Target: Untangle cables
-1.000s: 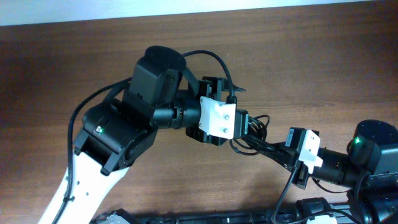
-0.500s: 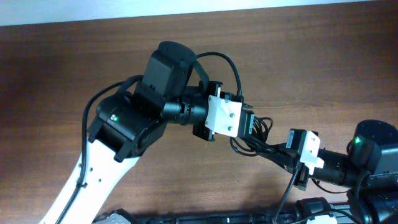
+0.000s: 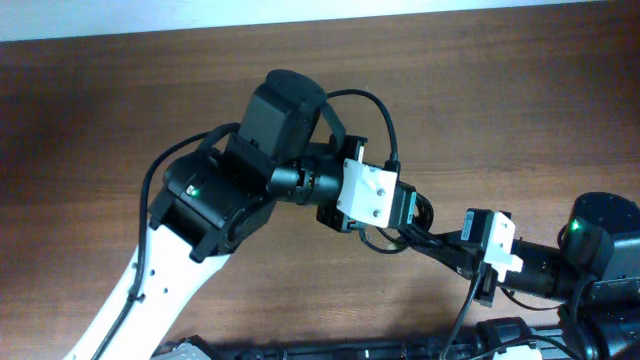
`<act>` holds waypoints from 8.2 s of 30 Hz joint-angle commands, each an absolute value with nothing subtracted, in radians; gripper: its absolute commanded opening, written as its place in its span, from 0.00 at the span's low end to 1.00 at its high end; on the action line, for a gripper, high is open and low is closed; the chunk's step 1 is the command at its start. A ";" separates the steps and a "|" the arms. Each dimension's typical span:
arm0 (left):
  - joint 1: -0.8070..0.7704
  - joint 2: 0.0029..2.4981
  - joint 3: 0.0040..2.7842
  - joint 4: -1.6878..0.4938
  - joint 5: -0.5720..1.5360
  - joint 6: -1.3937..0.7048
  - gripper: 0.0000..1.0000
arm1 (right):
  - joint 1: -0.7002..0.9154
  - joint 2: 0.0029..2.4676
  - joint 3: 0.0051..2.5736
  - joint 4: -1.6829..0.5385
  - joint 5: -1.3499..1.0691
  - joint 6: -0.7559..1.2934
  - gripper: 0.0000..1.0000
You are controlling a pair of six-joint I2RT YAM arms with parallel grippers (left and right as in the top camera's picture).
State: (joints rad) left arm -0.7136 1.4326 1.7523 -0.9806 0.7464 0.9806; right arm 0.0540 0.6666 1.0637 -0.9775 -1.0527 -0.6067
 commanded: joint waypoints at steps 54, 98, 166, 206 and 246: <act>-0.706 1.445 1.763 -0.800 0.472 0.348 0.00 | 0.059 0.661 1.079 -0.606 -0.518 -0.061 0.76; -0.566 1.387 1.763 -0.840 0.706 0.465 0.00 | 0.059 0.706 1.079 -0.837 0.067 0.114 0.79; -0.569 1.388 1.763 -0.802 0.659 -0.004 0.00 | 0.059 0.707 1.079 -0.683 -0.500 -0.279 0.77; -0.660 1.388 1.763 -0.782 0.456 0.032 0.00 | 0.059 0.735 1.079 -0.799 -0.196 -0.023 0.84; -0.722 1.391 1.763 -0.767 0.670 -0.082 0.00 | 0.059 0.737 1.079 -0.639 -0.344 -0.051 0.93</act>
